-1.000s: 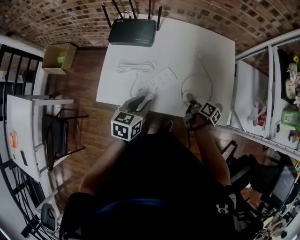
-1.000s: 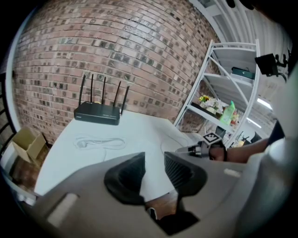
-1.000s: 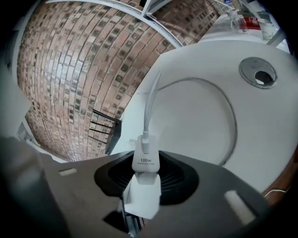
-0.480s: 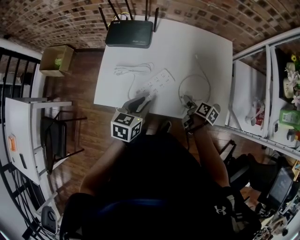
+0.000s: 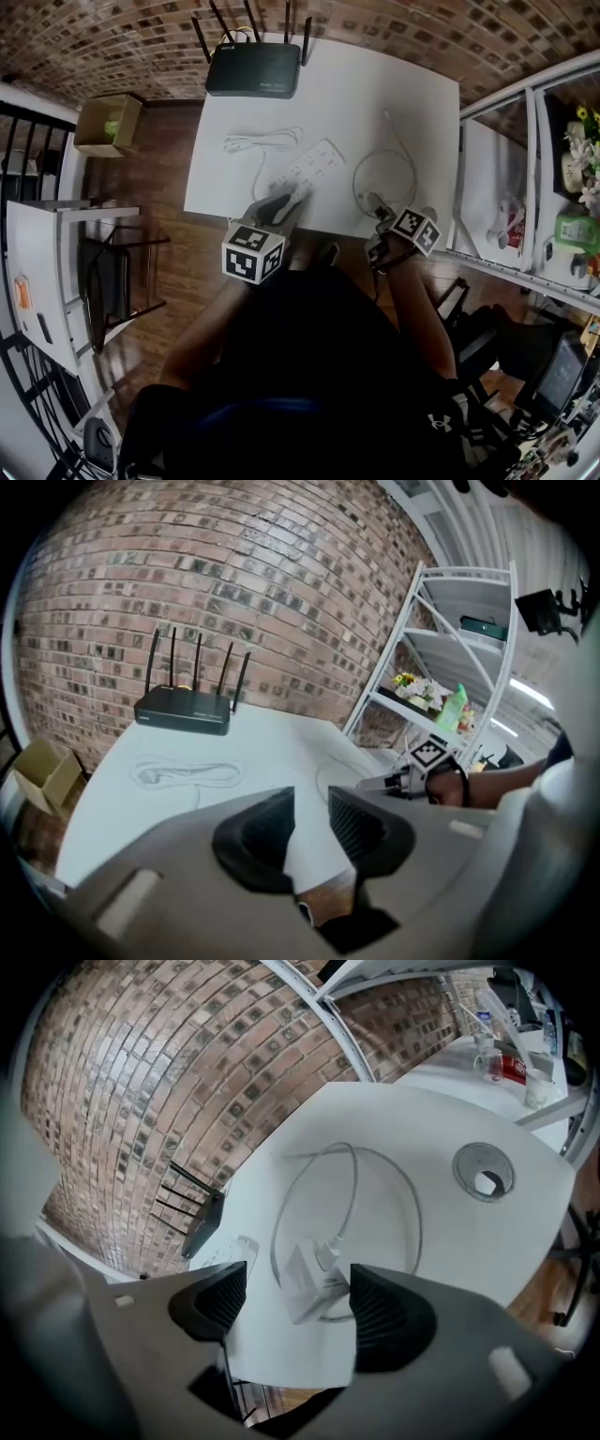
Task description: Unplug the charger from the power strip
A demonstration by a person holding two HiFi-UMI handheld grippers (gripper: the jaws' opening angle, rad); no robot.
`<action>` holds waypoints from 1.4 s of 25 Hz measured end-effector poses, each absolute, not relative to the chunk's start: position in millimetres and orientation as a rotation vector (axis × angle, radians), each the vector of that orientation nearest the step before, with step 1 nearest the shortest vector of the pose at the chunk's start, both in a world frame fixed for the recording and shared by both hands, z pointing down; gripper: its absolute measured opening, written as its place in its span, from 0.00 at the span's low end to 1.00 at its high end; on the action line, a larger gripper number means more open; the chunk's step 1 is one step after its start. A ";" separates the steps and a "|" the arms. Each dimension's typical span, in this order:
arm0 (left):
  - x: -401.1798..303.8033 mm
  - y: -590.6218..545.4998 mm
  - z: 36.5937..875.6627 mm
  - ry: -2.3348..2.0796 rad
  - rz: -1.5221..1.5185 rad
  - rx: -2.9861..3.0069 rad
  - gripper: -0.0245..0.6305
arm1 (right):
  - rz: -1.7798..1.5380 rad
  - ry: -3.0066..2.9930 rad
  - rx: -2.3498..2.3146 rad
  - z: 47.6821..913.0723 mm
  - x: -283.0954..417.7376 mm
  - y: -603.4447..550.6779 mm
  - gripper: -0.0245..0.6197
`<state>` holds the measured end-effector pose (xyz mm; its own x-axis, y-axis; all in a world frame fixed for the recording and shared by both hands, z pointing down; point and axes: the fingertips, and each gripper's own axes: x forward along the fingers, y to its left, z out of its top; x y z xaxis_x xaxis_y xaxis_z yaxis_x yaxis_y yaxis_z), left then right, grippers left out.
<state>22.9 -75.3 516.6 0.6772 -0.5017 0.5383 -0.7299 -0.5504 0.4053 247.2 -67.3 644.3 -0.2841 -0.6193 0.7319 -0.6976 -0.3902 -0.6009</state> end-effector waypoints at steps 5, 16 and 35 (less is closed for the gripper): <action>24.4 -76.6 515.1 -0.933 0.477 2.282 0.21 | 1.742 -1.708 1.873 630.8 249.9 -62.8 0.56; 30.8 -85.4 494.4 -0.924 0.430 2.328 0.21 | 1.544 -2.175 1.693 538.4 193.3 -91.7 0.14; 43.9 -85.7 381.8 -1.001 0.215 2.710 0.04 | 0.540 -2.664 1.531 372.0 124.0 -93.9 0.05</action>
